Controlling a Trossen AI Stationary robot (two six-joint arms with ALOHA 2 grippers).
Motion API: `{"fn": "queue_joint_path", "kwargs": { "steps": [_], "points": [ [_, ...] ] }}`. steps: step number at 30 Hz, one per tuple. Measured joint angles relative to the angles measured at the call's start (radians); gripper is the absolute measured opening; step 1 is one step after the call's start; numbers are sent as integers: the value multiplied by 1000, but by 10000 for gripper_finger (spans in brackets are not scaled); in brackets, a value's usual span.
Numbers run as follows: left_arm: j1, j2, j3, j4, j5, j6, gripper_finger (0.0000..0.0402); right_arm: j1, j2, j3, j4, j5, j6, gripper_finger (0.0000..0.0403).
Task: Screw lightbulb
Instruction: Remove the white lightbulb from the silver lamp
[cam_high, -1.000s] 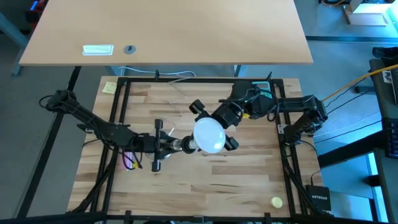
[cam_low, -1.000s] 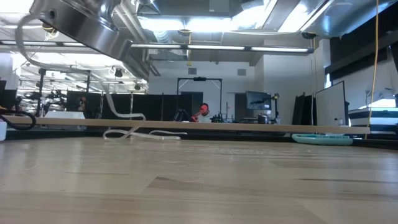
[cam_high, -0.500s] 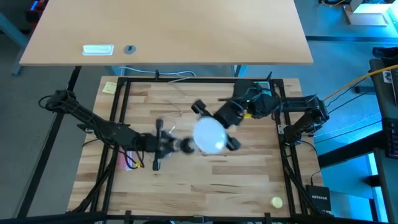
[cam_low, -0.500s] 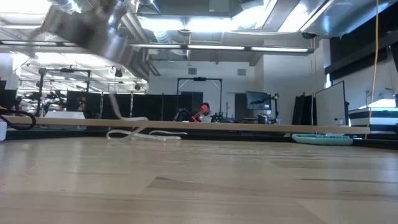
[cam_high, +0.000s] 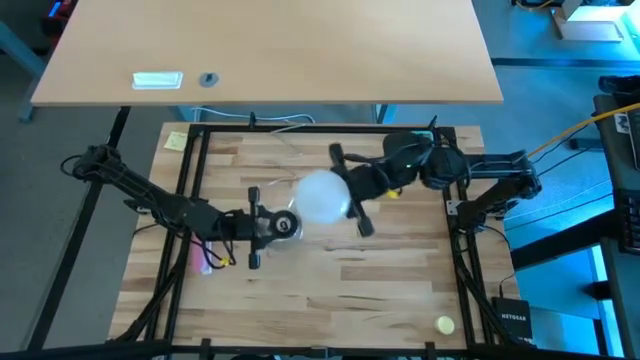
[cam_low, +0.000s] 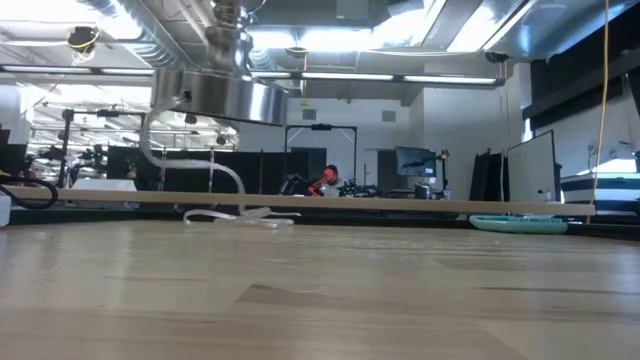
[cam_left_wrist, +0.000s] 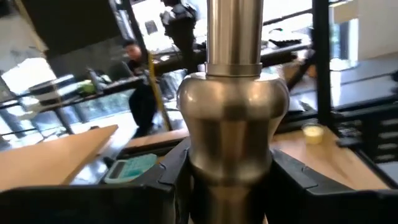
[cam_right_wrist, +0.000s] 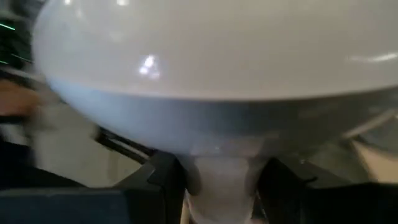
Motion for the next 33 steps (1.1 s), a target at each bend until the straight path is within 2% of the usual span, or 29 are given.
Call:
{"fn": "queue_joint_path", "kwargs": {
  "steps": [4, 6, 13, 21, 25, 30, 33],
  "points": [
    [12, -7, -53, 104, -13, -5, 127, -3, 0, -5, -204, 219, 11, 156],
    [31, -7, -100, 177, -12, -6, 127, -4, 2, -14, -266, 268, 32, 156],
    [118, 2, -262, 402, -3, -114, 127, -1, -19, -220, -192, 338, 99, 156],
    [191, 23, -330, 415, -5, -171, 127, -2, -38, -510, 4, 417, 193, 156],
    [219, 60, -334, 424, 44, -205, 127, 9, -38, -629, 138, 432, 243, 156],
    [262, 123, -331, 508, 149, -232, 127, 33, -40, -657, 116, 469, 273, 156],
    [290, 185, -331, 546, 213, -275, 127, 68, -48, -657, 69, 527, 285, 156]
  ]
}}
